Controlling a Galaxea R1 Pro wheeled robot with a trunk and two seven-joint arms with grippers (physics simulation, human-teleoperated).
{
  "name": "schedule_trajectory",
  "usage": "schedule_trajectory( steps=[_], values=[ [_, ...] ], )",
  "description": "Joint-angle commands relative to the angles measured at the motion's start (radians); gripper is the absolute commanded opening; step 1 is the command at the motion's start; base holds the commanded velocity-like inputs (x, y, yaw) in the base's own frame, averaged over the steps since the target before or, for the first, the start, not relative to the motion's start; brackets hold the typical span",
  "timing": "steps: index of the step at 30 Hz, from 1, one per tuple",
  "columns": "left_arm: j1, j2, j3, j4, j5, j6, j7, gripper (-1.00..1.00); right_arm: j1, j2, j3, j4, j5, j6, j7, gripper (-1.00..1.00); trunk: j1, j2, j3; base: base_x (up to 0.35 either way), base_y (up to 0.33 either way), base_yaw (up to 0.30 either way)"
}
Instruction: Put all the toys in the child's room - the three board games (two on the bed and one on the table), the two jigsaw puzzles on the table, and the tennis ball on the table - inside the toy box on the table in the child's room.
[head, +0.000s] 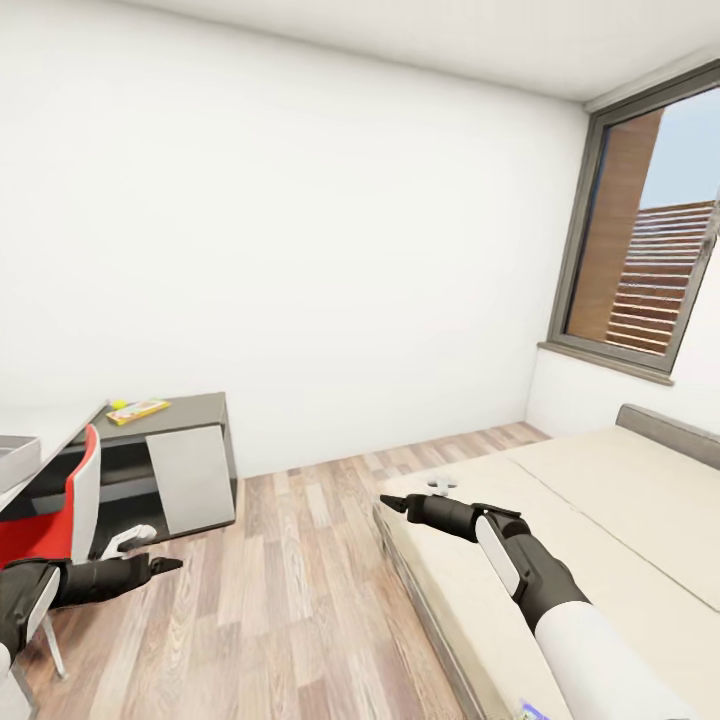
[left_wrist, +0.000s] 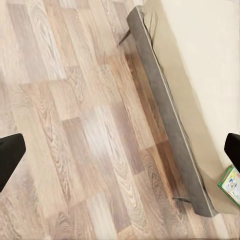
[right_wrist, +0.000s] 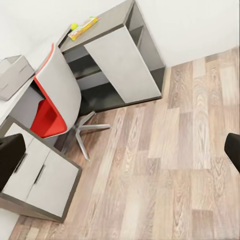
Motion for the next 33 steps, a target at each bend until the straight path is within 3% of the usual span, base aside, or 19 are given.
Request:
schedule_trajectory(
  steps=[1, 12, 19, 33],
  values=[
    [0.0, -0.001, 0.007, -0.001, -0.01, 0.006, -0.008, 1.0, -0.001, -0.001, 0.003, 0.0, -0.009, 0.006, -0.002, 1.0, 0.0, -0.001, 0.0, 0.0, 0.012, -0.277],
    [0.0, -0.001, 0.007, -0.001, -0.01, 0.006, -0.008, 1.0, -0.001, 0.0, 0.003, -0.001, -0.009, 0.006, -0.002, 1.0, 0.0, -0.001, 0.0, 0.0, 0.033, -0.224],
    [0.0, -0.001, 0.007, -0.001, -0.01, 0.007, -0.008, 1.0, -0.001, 0.0, 0.003, -0.002, -0.009, 0.006, -0.002, 1.0, 0.0, -0.001, -0.002, 0.0, 0.24, -0.075],
    [0.0, -0.001, 0.007, -0.001, -0.01, 0.006, -0.008, 1.0, -0.001, -0.001, 0.003, 0.0, -0.011, 0.008, -0.002, 1.0, 0.0, -0.001, -0.014, 0.0, 0.187, -0.22]
  ],
)
